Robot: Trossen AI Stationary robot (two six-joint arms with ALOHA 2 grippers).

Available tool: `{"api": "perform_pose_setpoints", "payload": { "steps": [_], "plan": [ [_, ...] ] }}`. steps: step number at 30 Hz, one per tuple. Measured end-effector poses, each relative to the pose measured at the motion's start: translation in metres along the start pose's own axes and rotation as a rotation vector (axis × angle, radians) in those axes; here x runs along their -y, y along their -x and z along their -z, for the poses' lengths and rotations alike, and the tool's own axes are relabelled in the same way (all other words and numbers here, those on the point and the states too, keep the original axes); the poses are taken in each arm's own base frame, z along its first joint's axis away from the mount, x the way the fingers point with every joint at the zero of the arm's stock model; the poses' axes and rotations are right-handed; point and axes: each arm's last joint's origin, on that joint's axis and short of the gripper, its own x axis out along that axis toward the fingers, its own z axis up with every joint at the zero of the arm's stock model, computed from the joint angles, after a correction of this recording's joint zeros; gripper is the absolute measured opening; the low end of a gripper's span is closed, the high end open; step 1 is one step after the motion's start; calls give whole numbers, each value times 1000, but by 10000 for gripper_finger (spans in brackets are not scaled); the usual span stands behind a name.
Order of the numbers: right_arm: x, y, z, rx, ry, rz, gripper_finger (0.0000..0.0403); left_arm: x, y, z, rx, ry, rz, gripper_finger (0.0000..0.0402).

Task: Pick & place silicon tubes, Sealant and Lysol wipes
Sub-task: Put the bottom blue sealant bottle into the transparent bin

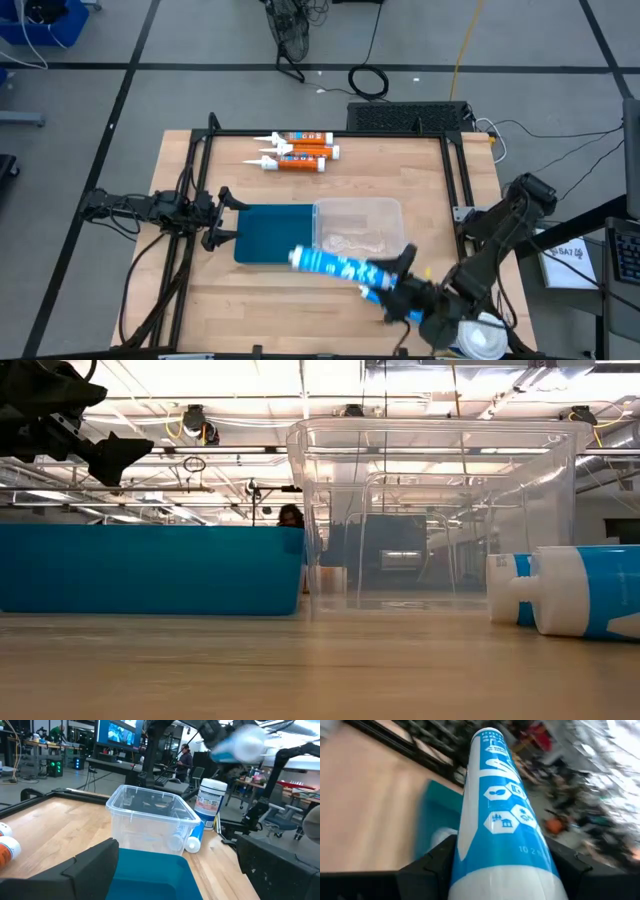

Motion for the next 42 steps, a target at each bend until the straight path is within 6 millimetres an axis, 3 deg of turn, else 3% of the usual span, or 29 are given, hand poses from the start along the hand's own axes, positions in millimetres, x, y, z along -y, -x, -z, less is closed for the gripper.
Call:
{"api": "perform_pose_setpoints", "payload": {
  "steps": [7, 13, 19, 42],
  "plan": [
    [39, -31, 61, -128, -32, 108, 205, 0, 0, 0, 0, 0, 0, 395],
    [60, -48, 113, -160, -159, -90, 205, 0, 0, 0, 0, 0, 0, 395],
    [72, -59, 141, -146, -286, -136, 205, 0, 0, 0, 0, 0, 0, 395],
    [67, -59, 145, -133, -389, -198, 205, 0, 0, 0, 0, 0, 0, 395]
  ]
}}
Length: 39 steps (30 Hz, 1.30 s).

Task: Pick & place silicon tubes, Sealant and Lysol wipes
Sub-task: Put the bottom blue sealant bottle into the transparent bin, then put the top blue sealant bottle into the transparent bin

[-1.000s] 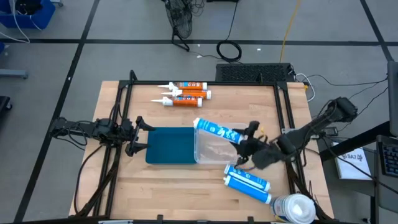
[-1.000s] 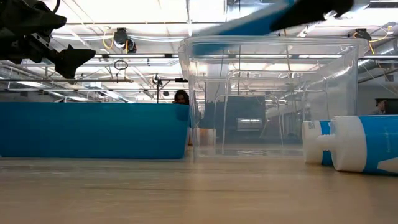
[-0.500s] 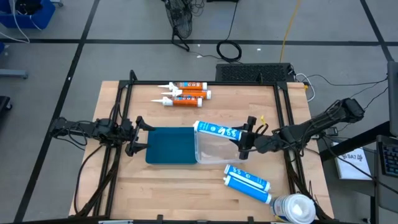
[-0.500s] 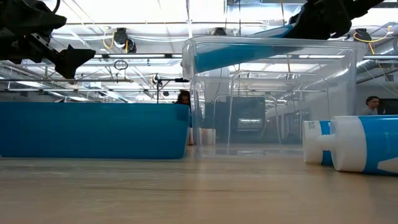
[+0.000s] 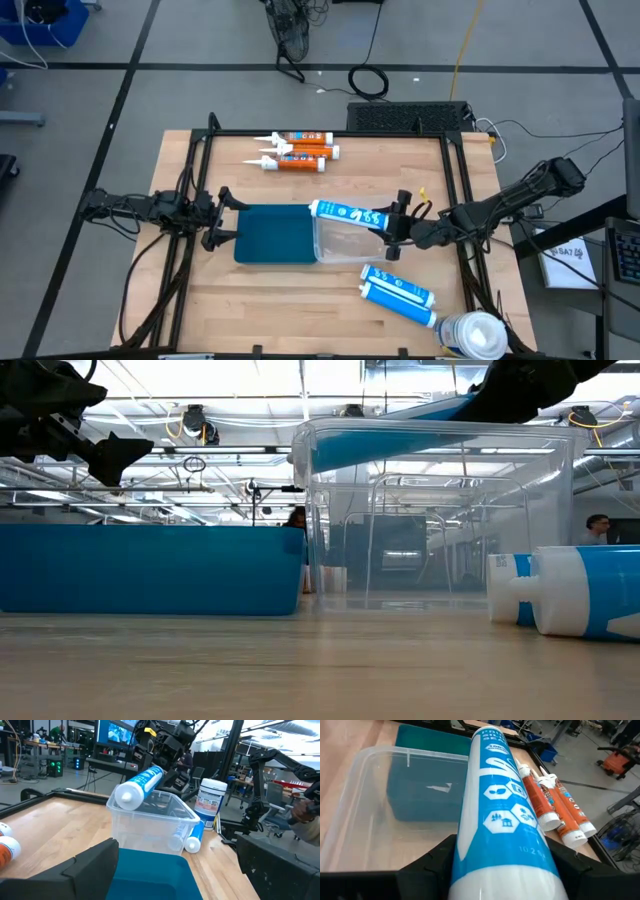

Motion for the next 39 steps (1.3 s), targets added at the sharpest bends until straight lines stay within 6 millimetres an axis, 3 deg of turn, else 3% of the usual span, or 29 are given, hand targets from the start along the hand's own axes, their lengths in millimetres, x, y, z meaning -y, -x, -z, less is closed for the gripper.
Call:
{"api": "perform_pose_setpoints", "payload": {
  "steps": [7, 12, 16, 26, 31, 39],
  "plan": [
    [0, 0, 0, 0, -71, 0, 216, 0, 0, 0, 0, 0, 0, 395],
    [0, 0, -1, 5, -147, 2, 339, 0, 0, 0, 0, 0, 0, 395],
    [0, 0, -2, 13, -181, 1, 389, 0, 0, 0, 0, 0, 0, 395],
    [0, 0, -2, 18, -218, -8, 381, 0, 0, 0, 0, 0, 0, 395],
    [-5, 1, -5, 31, -243, -135, 379, 0, 0, 0, 0, 0, 0, 395],
    [-37, -3, -14, 166, -125, -220, 377, 0, 0, 0, 0, 0, 0, 395]
  ]
}}
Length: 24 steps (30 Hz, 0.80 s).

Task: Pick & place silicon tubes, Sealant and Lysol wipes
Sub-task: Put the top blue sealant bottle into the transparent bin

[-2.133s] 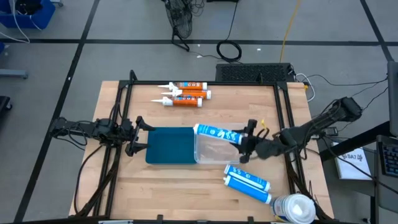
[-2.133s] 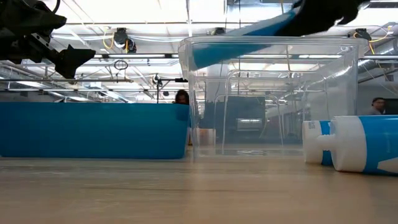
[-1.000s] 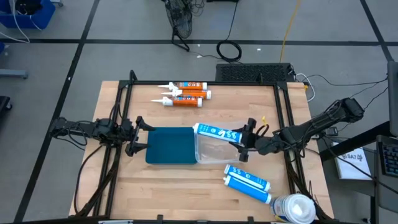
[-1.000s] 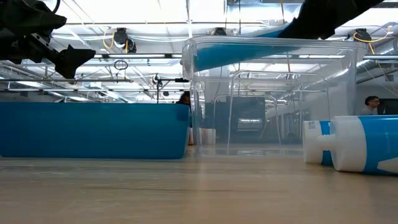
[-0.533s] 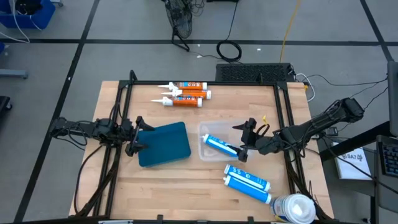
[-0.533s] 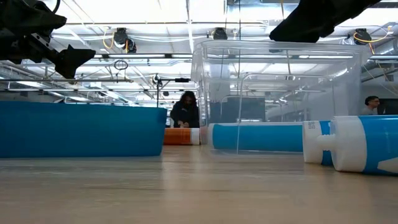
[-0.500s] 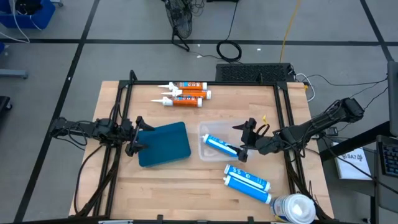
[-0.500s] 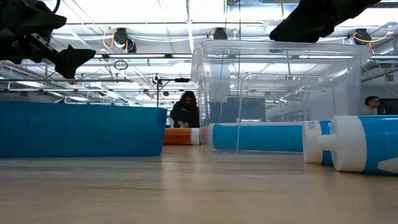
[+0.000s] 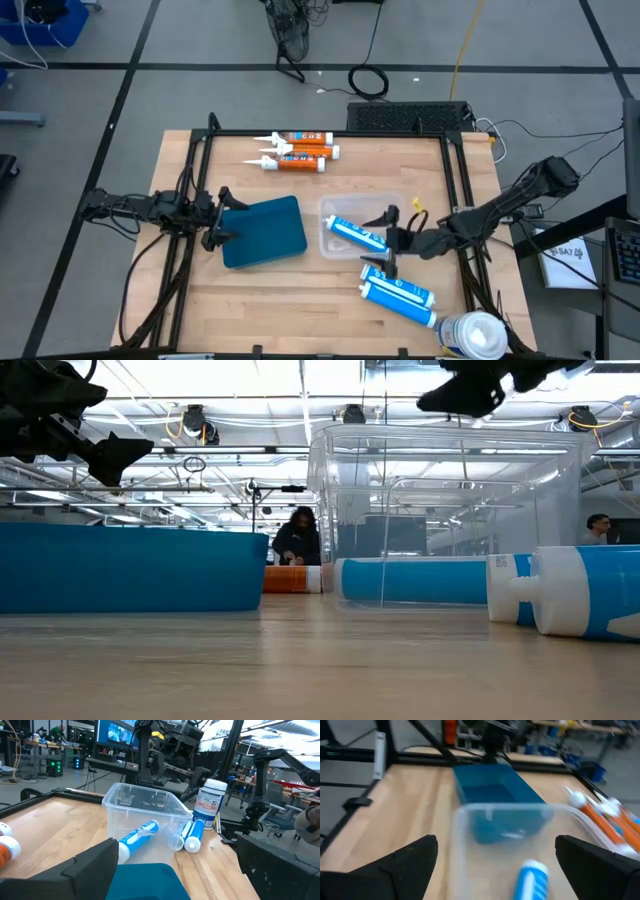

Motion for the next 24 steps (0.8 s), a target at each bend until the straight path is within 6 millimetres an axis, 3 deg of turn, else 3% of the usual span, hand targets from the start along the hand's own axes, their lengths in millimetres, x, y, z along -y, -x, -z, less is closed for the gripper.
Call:
{"api": "perform_pose_setpoints", "payload": {
  "steps": [6, 11, 17, 20, 24],
  "plan": [
    [-24, -23, 9, 15, 103, -28, 377, 0, 0, 0, 0, 0, 0, 395],
    [-36, -29, -4, 16, 111, -46, 377, 0, 0, 0, 0, 0, 0, 395],
    [-69, -38, -12, -20, 260, -81, 377, 0, 0, 0, 0, 0, 1, 395],
    [-85, -31, -11, -77, 325, -48, 377, 0, 0, 0, 0, 0, 0, 395],
    [-102, -13, -13, -137, 242, -79, 377, 0, 0, 0, 0, 0, 0, 395]
  ]
}}
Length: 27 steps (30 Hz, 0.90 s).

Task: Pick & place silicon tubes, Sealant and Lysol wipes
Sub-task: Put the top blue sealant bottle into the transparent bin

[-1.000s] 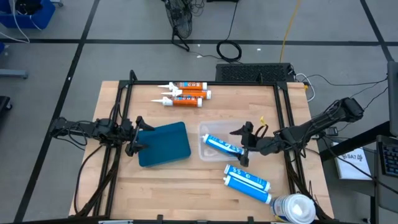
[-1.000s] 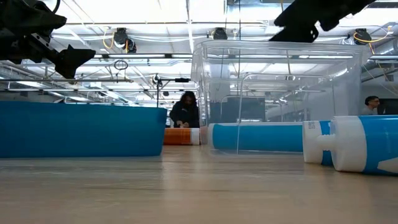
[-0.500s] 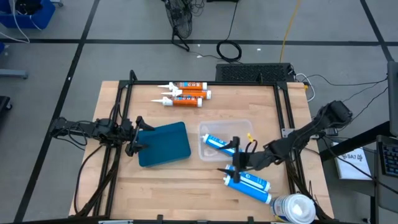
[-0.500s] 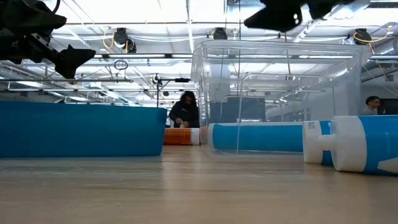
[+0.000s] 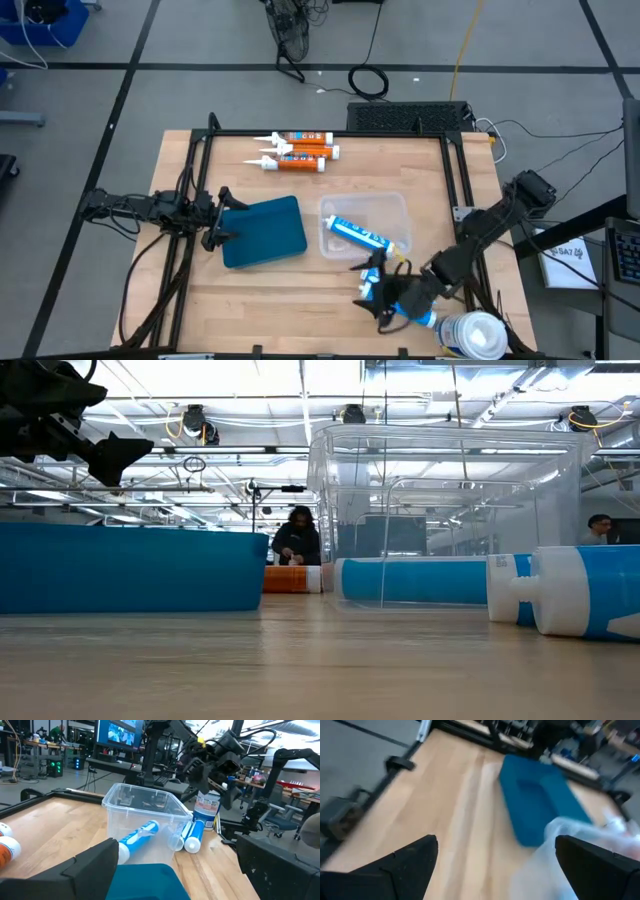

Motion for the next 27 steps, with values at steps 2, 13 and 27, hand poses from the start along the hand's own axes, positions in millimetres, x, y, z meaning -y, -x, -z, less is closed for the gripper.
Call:
{"api": "perform_pose_setpoints", "payload": {
  "steps": [2, 13, 27],
  "plan": [
    [-8, 10, 2, -52, -55, -21, 377, 0, 0, 0, 0, 0, 0, 395],
    [-20, 34, 32, -392, -402, -40, 377, 0, 0, 0, 0, 0, 0, 395],
    [-7, 49, 61, -810, -594, 114, 377, 0, 0, 0, 0, 0, 0, 395]
  ]
}}
